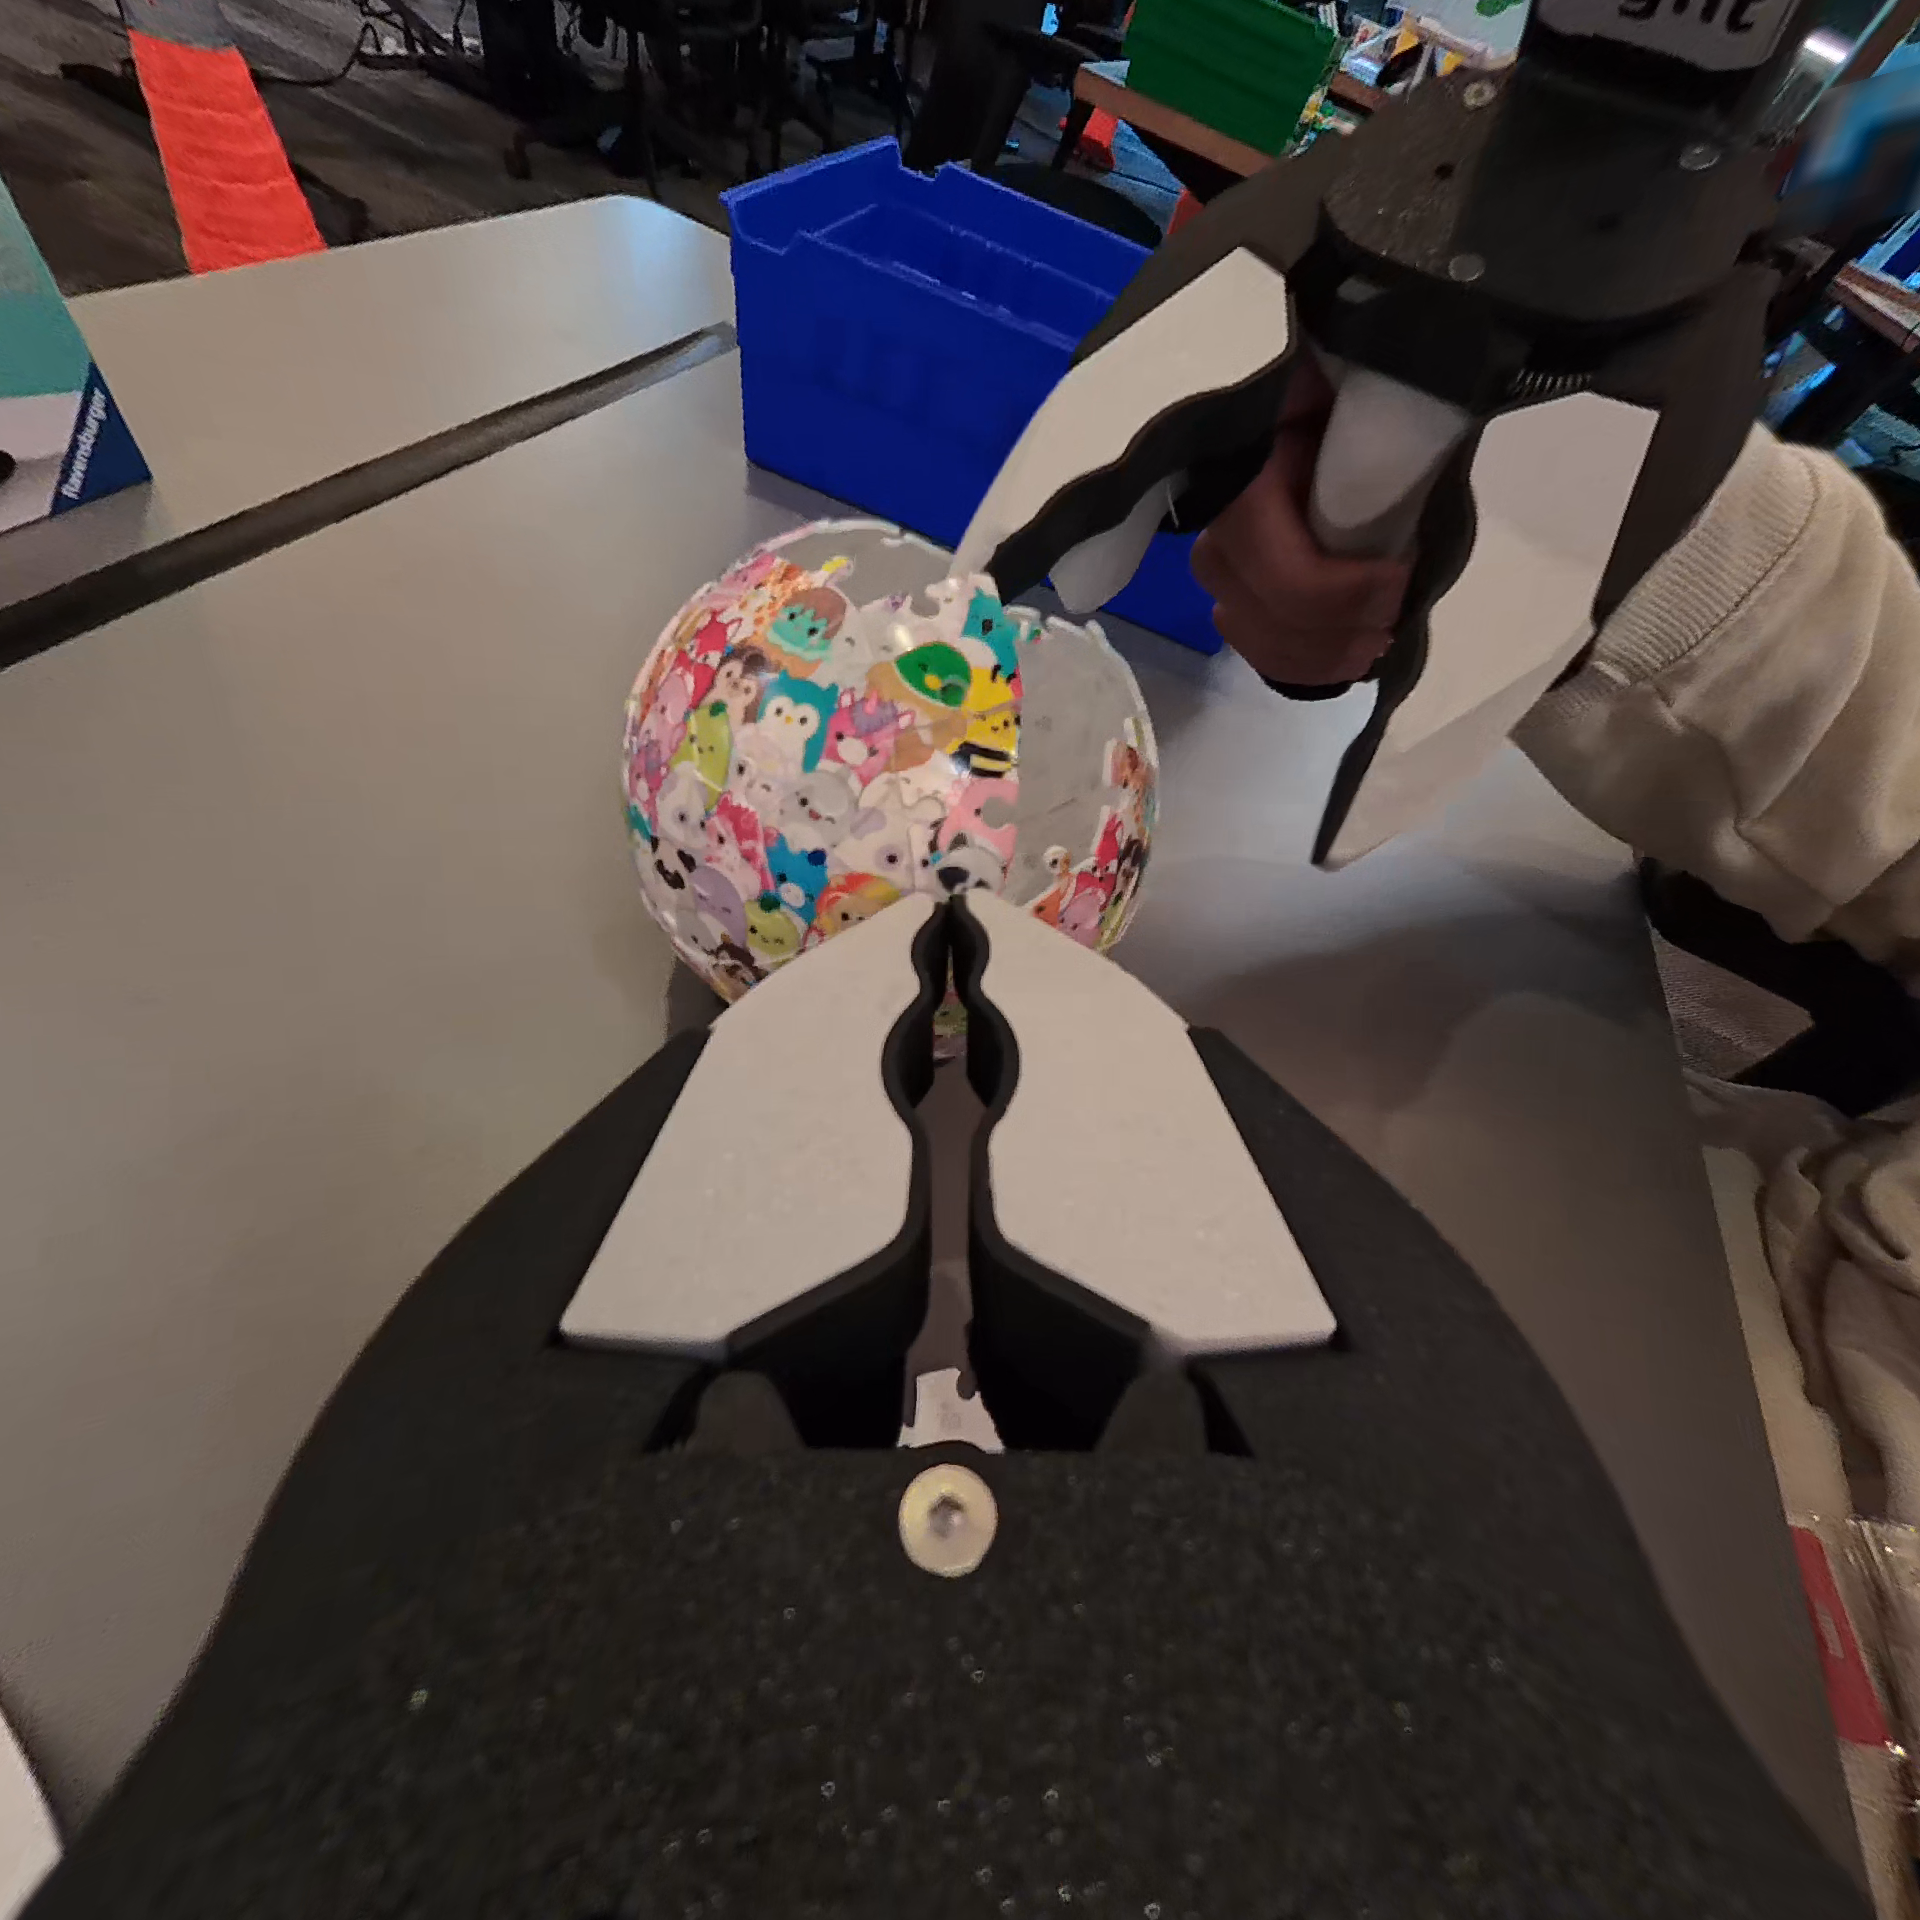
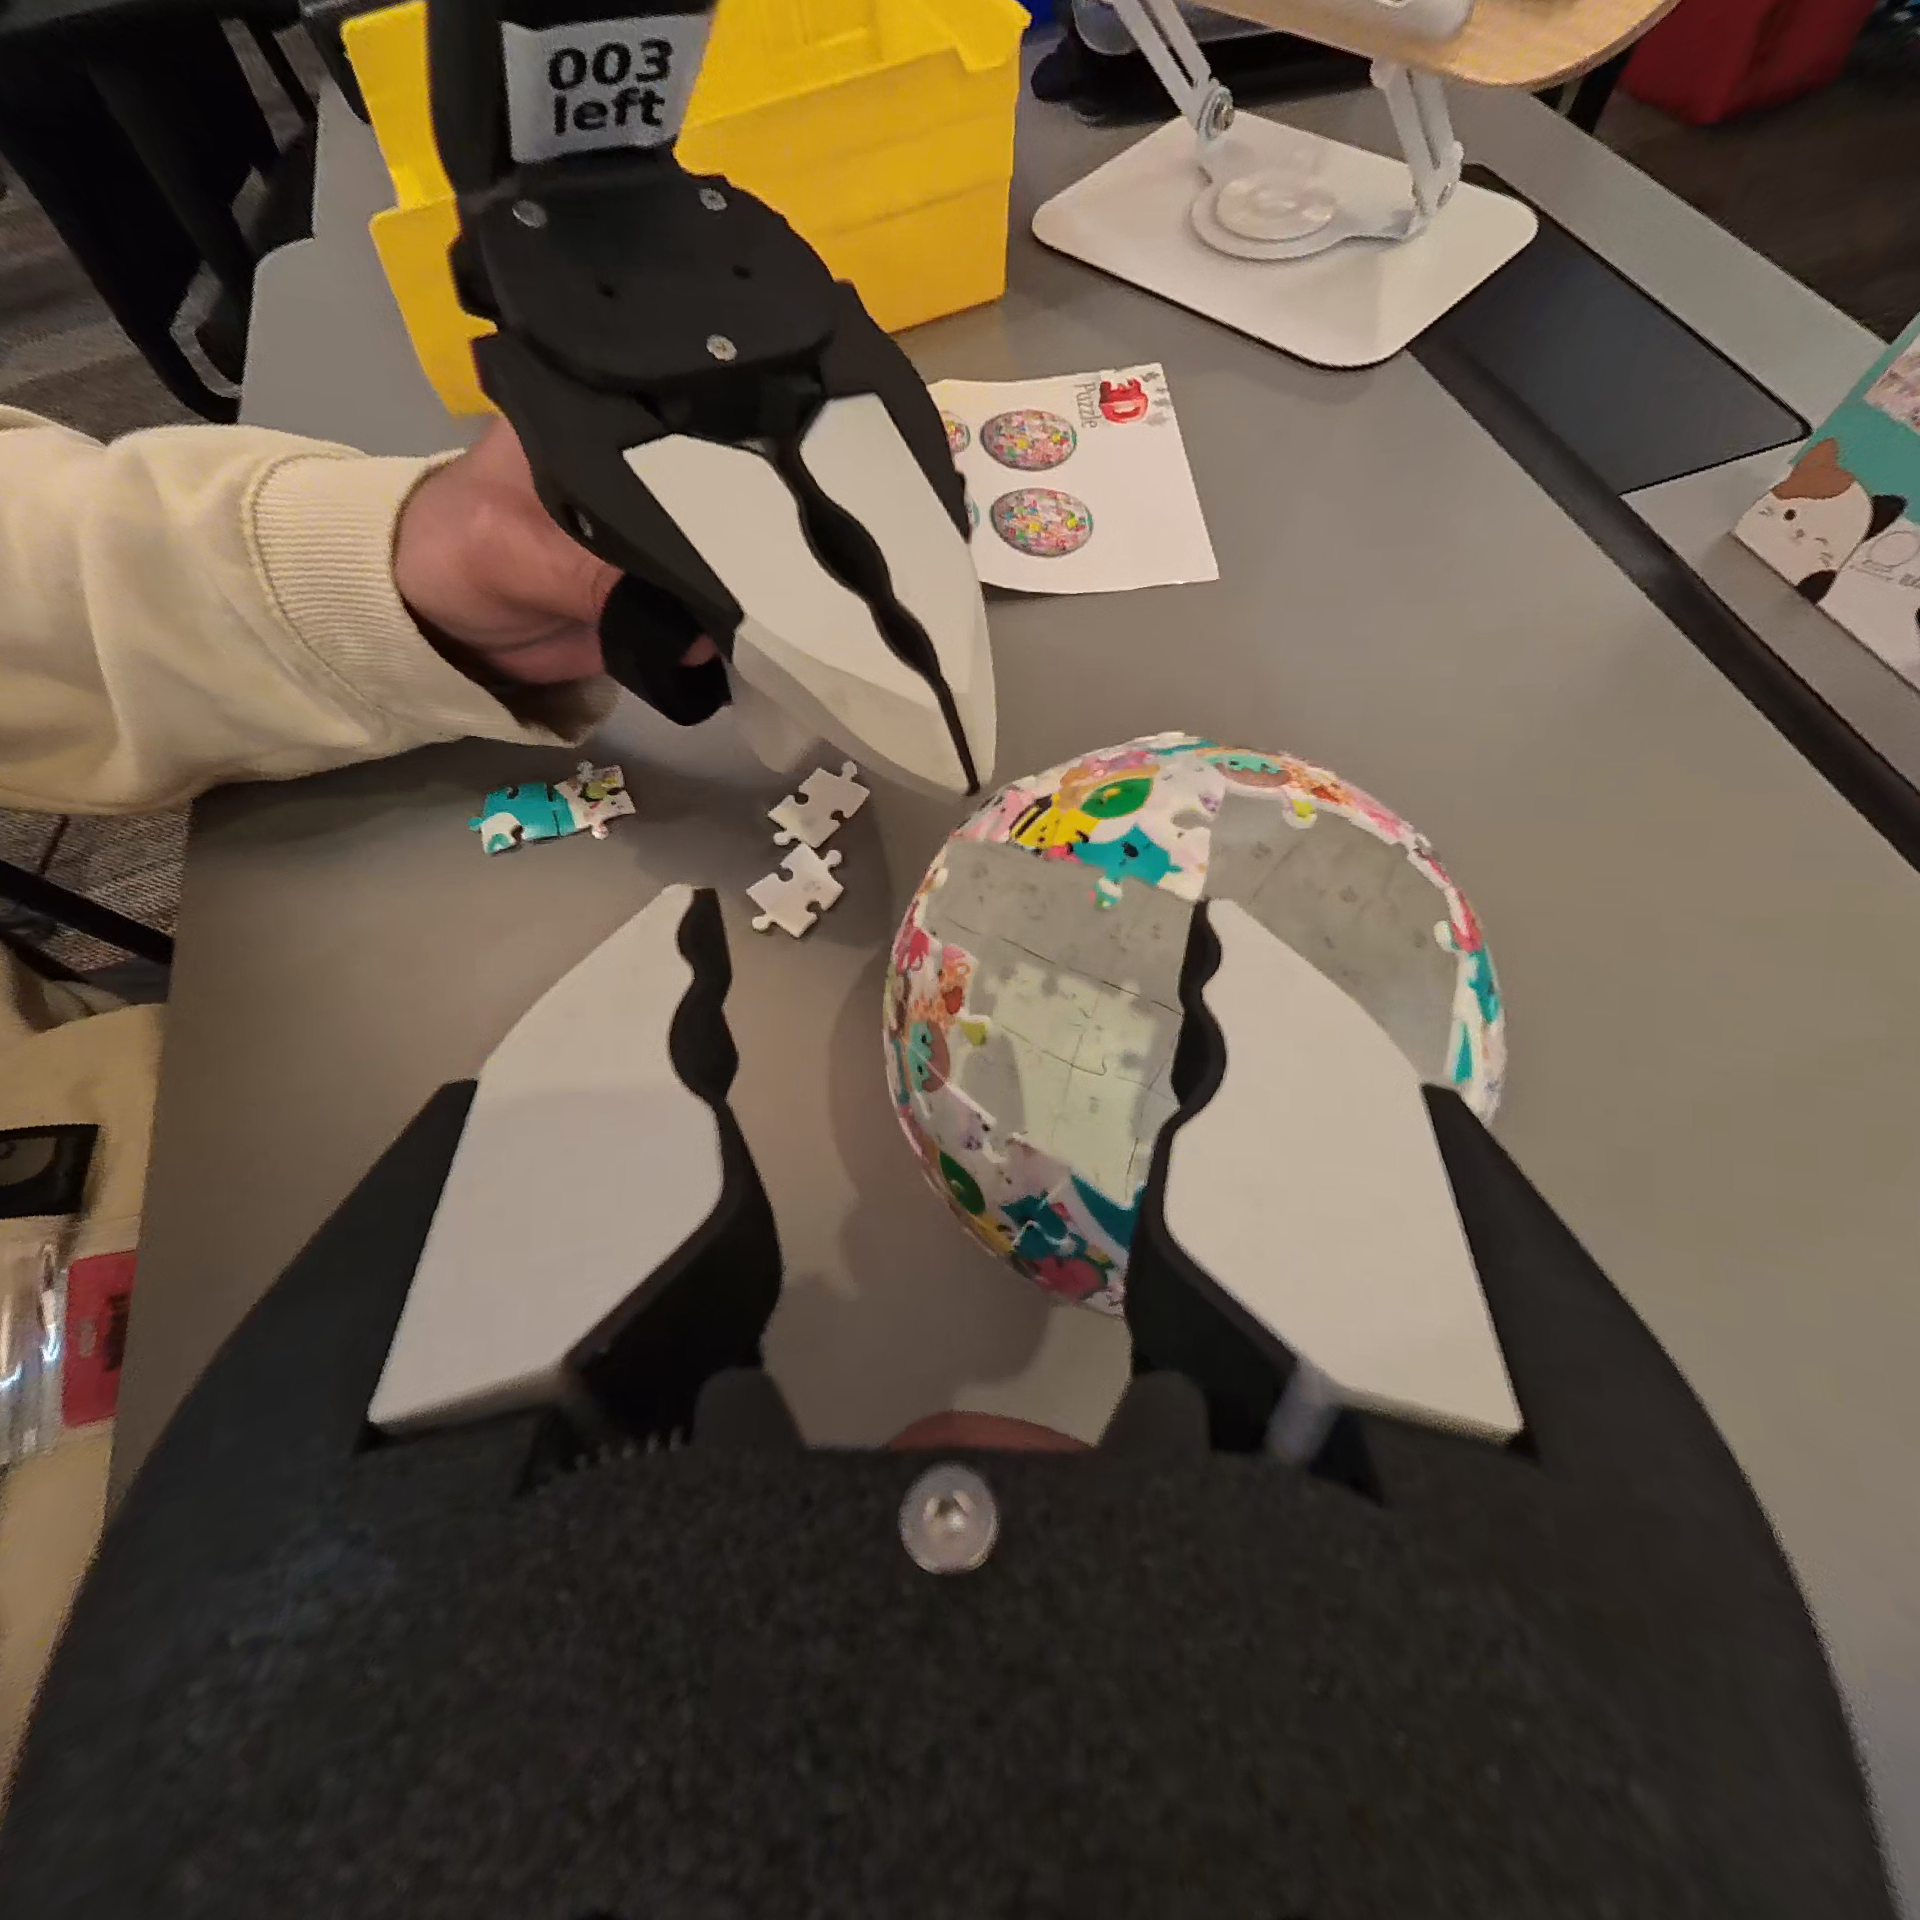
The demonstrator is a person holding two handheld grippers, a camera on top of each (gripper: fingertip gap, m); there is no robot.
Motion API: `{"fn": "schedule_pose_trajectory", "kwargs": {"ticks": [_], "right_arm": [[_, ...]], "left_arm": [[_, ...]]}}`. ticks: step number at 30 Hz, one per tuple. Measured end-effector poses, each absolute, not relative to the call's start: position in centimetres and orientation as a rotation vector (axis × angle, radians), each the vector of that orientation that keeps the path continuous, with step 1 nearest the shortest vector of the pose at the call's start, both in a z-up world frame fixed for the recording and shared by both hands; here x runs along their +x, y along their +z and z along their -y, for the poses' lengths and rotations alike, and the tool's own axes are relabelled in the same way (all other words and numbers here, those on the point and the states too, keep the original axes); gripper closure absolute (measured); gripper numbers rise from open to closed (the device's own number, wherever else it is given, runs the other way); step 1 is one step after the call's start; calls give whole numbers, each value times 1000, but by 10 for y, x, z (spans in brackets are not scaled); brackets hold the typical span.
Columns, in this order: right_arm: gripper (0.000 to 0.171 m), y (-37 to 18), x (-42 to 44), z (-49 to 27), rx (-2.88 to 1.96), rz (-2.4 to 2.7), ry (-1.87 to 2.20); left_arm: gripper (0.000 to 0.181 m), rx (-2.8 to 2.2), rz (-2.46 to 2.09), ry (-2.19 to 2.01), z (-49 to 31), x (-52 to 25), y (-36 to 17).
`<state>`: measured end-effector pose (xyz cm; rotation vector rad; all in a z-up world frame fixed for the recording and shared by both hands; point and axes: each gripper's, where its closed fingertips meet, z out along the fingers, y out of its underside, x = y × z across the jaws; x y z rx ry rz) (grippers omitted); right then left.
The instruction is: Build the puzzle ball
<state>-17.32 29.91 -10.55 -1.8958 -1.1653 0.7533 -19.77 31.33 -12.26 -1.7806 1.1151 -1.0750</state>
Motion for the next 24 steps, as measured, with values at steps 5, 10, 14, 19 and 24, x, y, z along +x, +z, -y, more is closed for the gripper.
{"fn": "schedule_pose_trajectory", "kwargs": {"ticks": [5, 10, 14, 19, 24], "right_arm": [[87, -106, -173, -301, -1895, 1162, 750], [87, -106, -173, -300, -1895, 1168, 744], [86, -105, -173, -301, -1893, 1164, 744], [86, -106, -173, -300, -1896, 1170, 739], [84, -107, -173, -301, -1896, 1166, 739]], "left_arm": [[181, -1789, -1130, -1047, -314, -196, -127], [181, -1775, -1116, -1046, -315, -198, -119], [181, -1798, -1143, -1018, -315, -195, -127], [181, -1777, -1118, -1036, -316, -197, -118], [181, -1807, -1128, -1031, -315, -194, -128]]}}
